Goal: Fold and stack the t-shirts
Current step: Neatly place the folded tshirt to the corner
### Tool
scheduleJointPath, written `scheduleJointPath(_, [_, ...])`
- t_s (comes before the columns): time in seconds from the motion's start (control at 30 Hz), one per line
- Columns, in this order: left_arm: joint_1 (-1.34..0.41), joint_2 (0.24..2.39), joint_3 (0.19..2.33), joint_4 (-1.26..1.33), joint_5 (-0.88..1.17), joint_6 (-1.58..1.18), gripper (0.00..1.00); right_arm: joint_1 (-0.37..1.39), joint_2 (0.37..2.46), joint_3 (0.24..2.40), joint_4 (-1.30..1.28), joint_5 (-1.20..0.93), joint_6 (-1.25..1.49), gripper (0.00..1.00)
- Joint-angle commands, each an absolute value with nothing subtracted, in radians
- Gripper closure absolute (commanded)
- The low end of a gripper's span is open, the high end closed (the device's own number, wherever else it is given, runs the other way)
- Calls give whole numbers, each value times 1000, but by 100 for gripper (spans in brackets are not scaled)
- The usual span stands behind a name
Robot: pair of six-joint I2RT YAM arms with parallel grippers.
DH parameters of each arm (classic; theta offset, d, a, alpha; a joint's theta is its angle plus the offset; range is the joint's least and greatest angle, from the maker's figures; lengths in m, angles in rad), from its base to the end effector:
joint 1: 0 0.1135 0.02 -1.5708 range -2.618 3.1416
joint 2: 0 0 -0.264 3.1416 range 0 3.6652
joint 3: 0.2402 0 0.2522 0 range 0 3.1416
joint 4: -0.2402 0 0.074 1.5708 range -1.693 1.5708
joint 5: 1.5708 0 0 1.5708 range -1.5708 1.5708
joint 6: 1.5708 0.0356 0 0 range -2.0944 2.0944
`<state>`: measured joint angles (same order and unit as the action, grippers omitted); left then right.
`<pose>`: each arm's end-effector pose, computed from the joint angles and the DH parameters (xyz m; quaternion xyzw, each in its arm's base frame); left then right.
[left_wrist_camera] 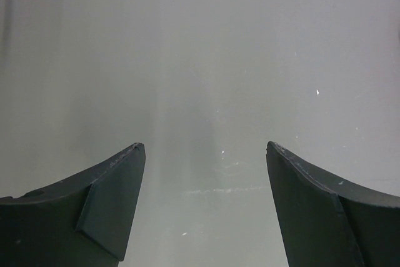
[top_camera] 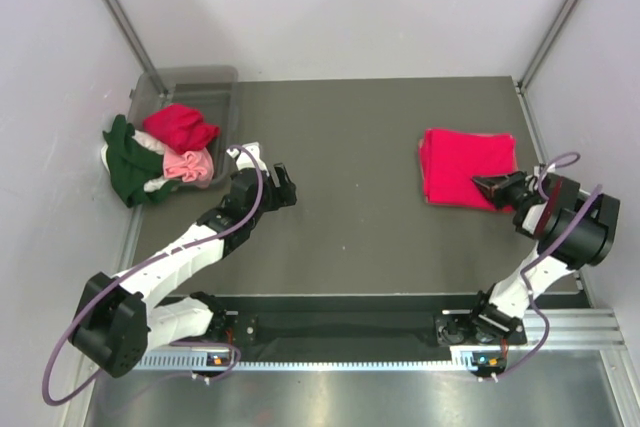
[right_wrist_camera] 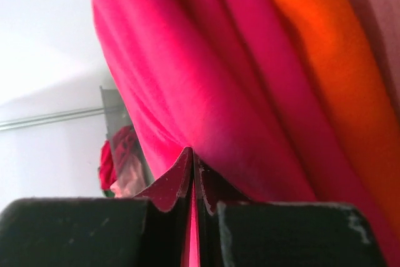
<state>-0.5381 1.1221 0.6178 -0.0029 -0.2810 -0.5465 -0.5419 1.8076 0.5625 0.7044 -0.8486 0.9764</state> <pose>0.2142 -0.1163 0.2330 -0.0746 0.8531 -0.1558 0.4923 0.2715 -0.1322 0.1070 0.3988 0.7149 0.4466 0.3611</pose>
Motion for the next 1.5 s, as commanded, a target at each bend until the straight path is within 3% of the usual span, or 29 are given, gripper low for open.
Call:
scheduleJointPath(0.0, [-537,1121,611,48,-282,-531,17,-561,1728,567,717,-778,881,100])
scheduleJointPath(0.13, [-537,1109,606,52,-287,-529,17,-558,1530,584,556,-745,839,100])
scheduleJointPath(0.3, [-535,1108,604,54,-281,-529,18,-447,1470,697,450,-758,822,100])
scheduleJointPath(0.57, [-535,1100,598,57,-287,-525,18,-265,1658,868,505,-758,877,100])
scheduleJointPath(0.93, [-537,1112,597,63,-285,-520,19,-247,2058,1003,658,-753,1003,100])
scheduleJointPath(1.3, [-537,1112,595,66,-281,-522,19,-353,1824,1068,500,-811,972,100])
scheduleJointPath(1.47, [-537,1111,594,66,-275,-523,19,-425,1894,1066,605,-847,1038,100])
